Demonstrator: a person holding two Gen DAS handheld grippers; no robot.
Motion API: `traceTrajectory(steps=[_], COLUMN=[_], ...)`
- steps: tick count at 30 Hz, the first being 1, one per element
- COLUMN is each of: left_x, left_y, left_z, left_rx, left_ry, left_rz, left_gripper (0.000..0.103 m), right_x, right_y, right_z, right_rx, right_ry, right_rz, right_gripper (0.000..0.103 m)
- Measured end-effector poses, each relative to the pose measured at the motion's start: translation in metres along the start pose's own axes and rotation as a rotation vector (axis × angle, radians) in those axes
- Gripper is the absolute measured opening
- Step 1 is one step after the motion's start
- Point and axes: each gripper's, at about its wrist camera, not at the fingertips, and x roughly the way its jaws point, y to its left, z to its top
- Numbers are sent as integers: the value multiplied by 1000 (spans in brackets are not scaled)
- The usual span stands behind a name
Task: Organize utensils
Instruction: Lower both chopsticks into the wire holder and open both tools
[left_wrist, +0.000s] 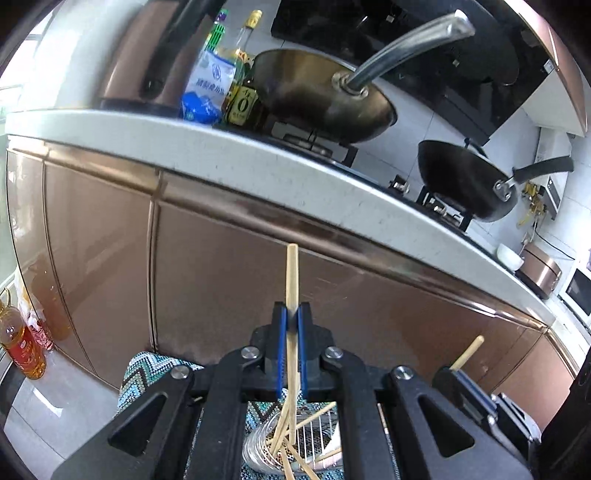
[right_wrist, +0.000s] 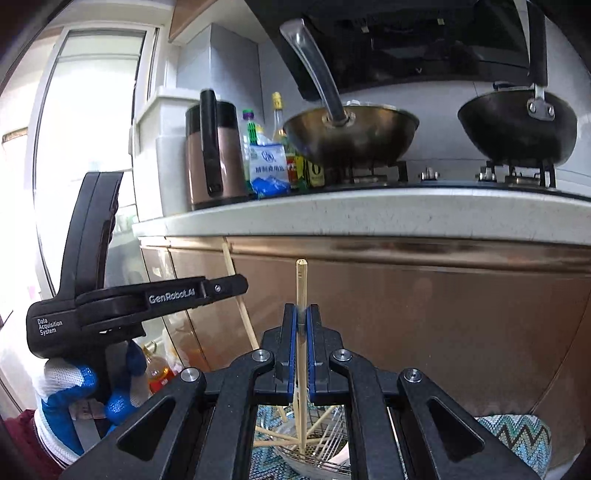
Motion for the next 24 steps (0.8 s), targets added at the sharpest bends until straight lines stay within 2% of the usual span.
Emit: traceTrajectory(steps=[10, 12, 15, 24], left_x=[32, 32, 27, -15], left_y=[-12, -12, -13, -13], left_z=[-32, -36, -38, -27], left_rx=[82, 88, 105, 101], left_ry=[7, 12, 10, -30], left_rz=[52, 46, 42, 47], left_gripper=[5, 7, 7, 13], right_x=[18, 19, 14, -24], right_y=[-13, -14, -14, -8], right_z=[-32, -35, -35, -21], right_rx=[25, 35, 45, 61], right_ry=[60, 69, 61, 15], right_rz=[-9, -9, -17, -55], right_gripper=[5, 10, 25, 25])
